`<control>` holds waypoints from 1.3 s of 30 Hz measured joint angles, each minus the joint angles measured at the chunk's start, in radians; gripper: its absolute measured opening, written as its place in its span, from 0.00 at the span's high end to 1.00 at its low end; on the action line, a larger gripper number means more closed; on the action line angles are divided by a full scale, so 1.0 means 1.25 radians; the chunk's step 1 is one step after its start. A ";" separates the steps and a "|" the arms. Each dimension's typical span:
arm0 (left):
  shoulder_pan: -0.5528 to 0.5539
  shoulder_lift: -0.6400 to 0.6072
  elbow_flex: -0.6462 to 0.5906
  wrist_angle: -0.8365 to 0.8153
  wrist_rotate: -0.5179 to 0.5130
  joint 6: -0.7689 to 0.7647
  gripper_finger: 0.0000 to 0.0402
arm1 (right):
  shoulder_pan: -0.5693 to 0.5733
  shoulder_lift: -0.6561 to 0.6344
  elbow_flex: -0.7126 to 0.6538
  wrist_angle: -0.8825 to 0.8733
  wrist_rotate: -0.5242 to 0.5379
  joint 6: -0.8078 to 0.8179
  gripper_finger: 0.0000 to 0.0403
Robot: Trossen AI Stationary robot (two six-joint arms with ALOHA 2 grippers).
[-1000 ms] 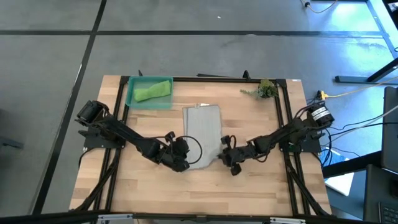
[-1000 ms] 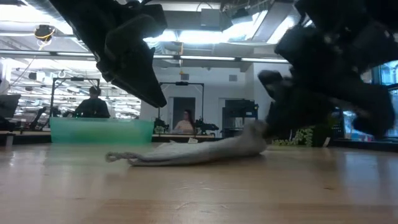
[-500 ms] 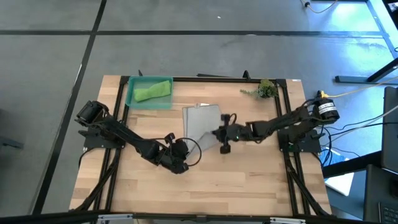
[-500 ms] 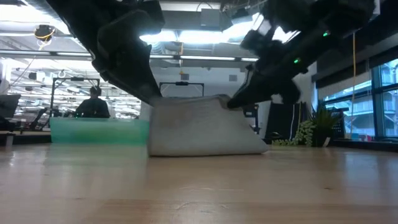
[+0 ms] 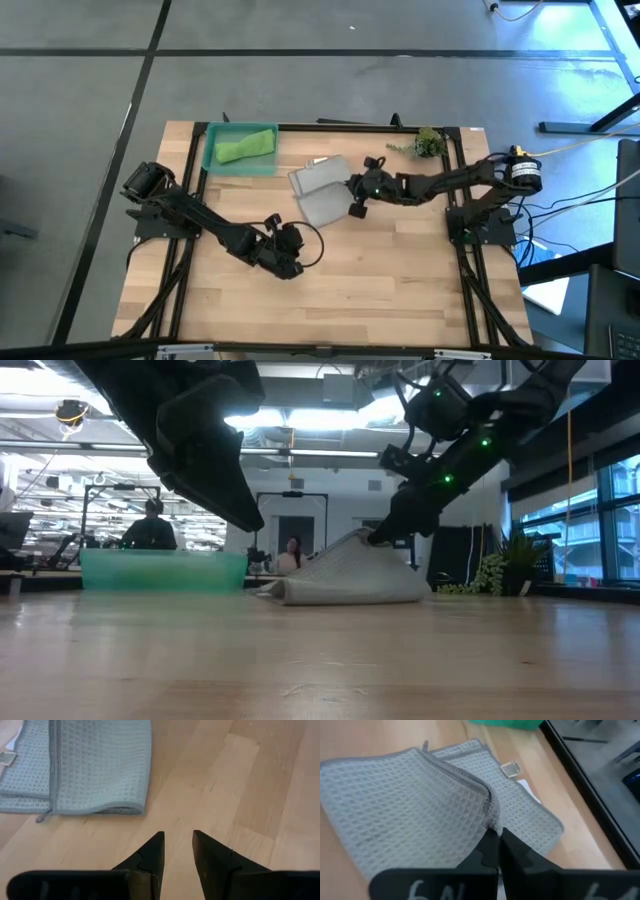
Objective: Roll microfiber towels into tight, uniform cylinder then place into a basket
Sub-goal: Roll the gray towel
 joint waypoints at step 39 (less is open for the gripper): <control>0.150 0.001 0.000 0.004 -0.043 0.109 0.76 | -0.058 -0.001 -0.001 -0.062 -0.161 0.048 0.62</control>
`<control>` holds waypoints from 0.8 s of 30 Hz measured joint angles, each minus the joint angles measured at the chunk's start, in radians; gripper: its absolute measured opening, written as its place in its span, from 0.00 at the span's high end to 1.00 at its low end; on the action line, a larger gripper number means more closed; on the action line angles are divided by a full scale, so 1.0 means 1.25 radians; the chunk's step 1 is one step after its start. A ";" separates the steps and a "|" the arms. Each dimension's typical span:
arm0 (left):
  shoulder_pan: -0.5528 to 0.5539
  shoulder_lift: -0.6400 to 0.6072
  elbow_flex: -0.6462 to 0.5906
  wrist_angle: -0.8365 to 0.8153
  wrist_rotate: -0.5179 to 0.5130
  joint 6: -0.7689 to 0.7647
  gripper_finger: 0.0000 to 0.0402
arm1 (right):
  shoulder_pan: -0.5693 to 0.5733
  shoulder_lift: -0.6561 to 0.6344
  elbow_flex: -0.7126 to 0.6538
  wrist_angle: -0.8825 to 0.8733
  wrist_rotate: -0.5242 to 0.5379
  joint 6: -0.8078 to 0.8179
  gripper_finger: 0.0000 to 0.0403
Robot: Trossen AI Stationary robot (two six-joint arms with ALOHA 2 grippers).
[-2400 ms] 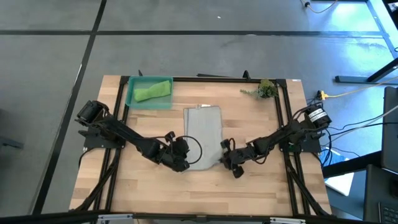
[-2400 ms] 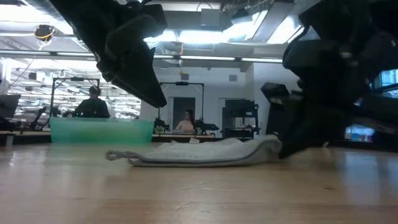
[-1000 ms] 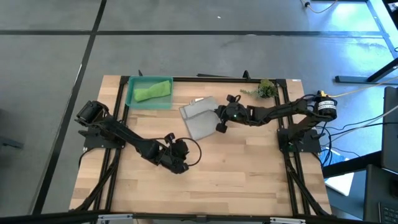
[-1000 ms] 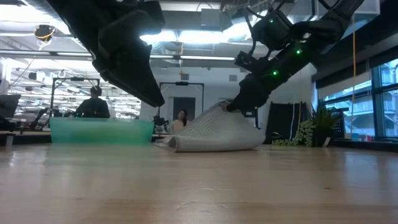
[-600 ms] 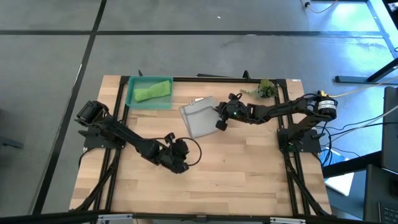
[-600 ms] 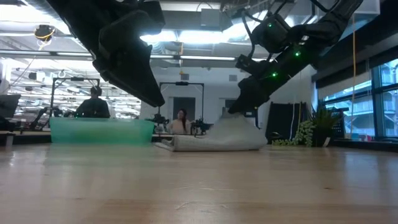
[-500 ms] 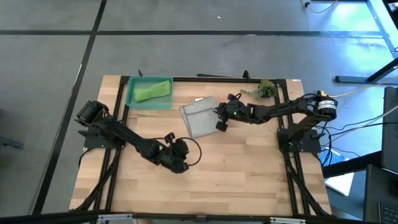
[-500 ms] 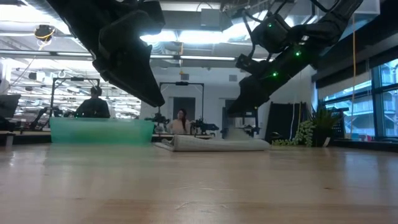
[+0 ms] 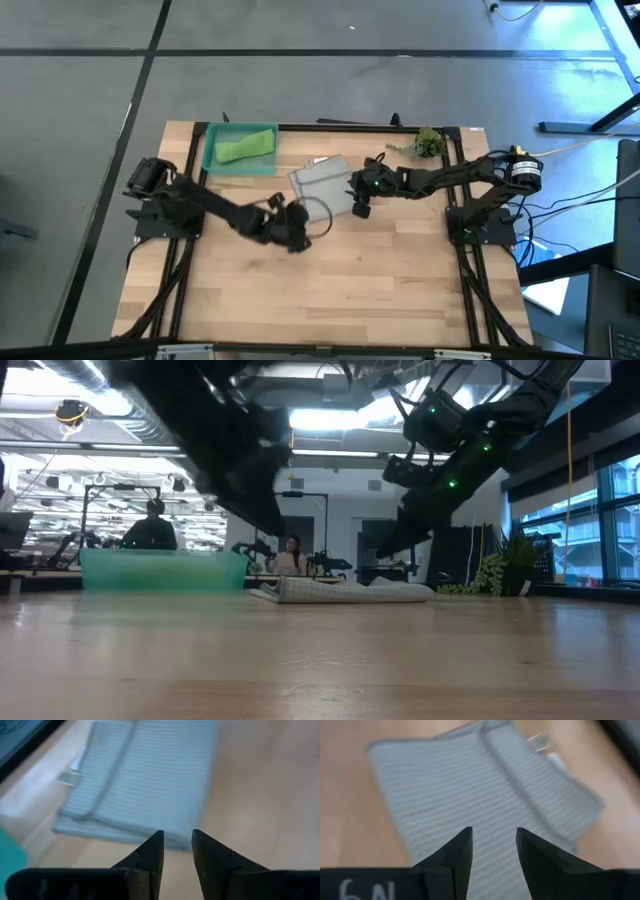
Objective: Roll microfiber towels into tight, uniform cylinder then place into a basket
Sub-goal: Roll the gray towel
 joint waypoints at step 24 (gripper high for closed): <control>0.053 0.118 0.004 0.015 0.381 0.120 0.76 | 0.042 0.010 -0.001 -0.127 -0.230 -0.070 0.62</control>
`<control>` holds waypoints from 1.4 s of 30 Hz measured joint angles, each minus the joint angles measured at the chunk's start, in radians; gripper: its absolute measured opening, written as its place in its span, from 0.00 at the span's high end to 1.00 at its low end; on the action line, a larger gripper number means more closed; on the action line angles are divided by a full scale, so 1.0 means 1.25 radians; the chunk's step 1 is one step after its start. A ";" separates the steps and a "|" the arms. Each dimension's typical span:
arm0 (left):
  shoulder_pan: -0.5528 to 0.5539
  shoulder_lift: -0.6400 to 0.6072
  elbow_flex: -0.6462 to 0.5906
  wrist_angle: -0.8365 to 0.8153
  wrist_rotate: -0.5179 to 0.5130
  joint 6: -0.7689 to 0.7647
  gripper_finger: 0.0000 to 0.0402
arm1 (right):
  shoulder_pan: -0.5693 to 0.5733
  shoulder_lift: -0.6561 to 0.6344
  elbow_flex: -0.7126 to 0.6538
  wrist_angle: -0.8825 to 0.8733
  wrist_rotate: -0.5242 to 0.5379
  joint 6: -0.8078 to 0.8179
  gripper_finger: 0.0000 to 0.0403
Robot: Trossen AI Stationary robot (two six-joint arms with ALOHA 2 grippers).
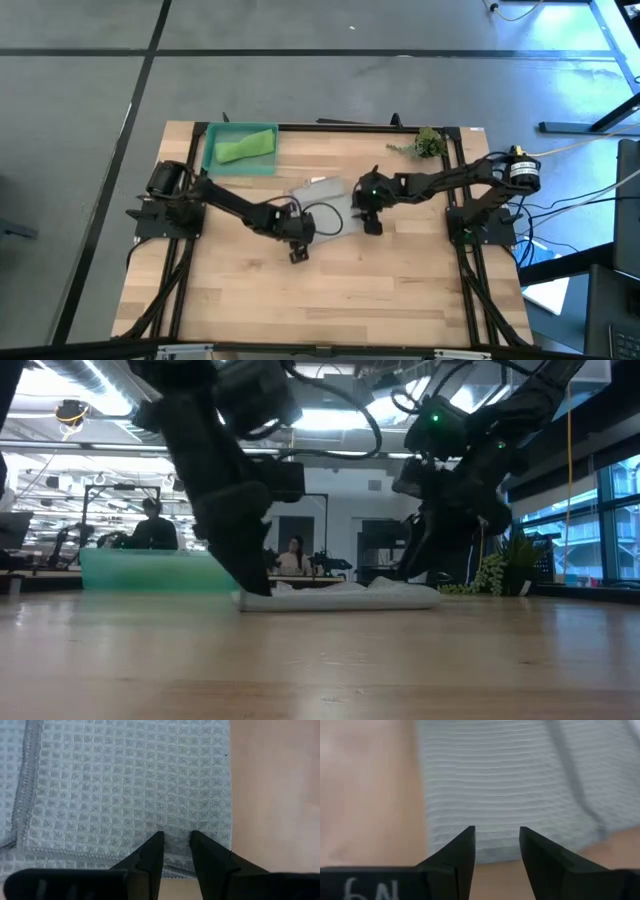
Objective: Roll microfiber towels into tight, uniform cylinder then place into a basket
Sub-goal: Roll the gray towel
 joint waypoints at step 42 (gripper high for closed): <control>-0.232 -0.009 -0.005 0.000 -0.100 0.002 0.76 | 0.318 0.163 0.002 0.232 0.107 -0.073 0.62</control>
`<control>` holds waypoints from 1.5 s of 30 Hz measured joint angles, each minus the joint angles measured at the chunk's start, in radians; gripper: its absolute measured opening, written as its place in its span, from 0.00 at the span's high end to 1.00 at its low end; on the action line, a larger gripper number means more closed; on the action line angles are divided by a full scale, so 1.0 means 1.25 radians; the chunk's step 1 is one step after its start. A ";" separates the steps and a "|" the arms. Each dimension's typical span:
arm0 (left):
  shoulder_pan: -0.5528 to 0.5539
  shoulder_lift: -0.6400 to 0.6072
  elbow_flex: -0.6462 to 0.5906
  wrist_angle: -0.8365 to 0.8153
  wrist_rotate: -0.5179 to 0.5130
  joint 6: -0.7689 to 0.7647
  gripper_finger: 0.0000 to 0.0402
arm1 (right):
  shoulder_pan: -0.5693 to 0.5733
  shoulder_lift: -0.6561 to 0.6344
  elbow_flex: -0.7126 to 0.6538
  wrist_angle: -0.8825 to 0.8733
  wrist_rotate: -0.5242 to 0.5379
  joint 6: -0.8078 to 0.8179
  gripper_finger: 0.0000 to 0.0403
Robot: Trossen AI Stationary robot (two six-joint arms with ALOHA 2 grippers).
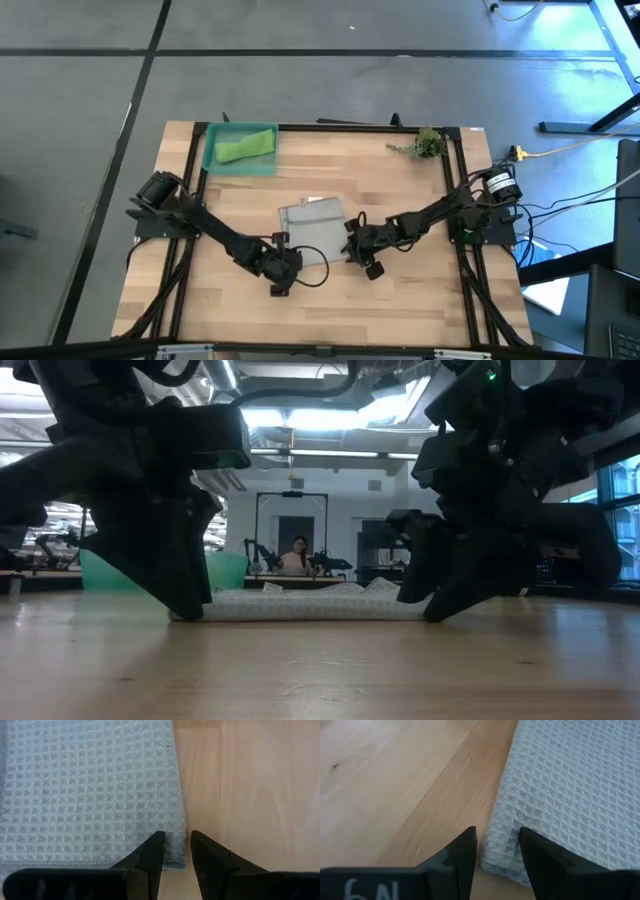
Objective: Roll microfiber towels into tight, uniform cylinder then place into a basket
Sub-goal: Roll the gray towel
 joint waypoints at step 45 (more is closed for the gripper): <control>0.149 -0.009 0.194 -0.282 0.007 0.091 1.00 | -0.003 0.003 0.000 -0.034 0.042 0.087 0.98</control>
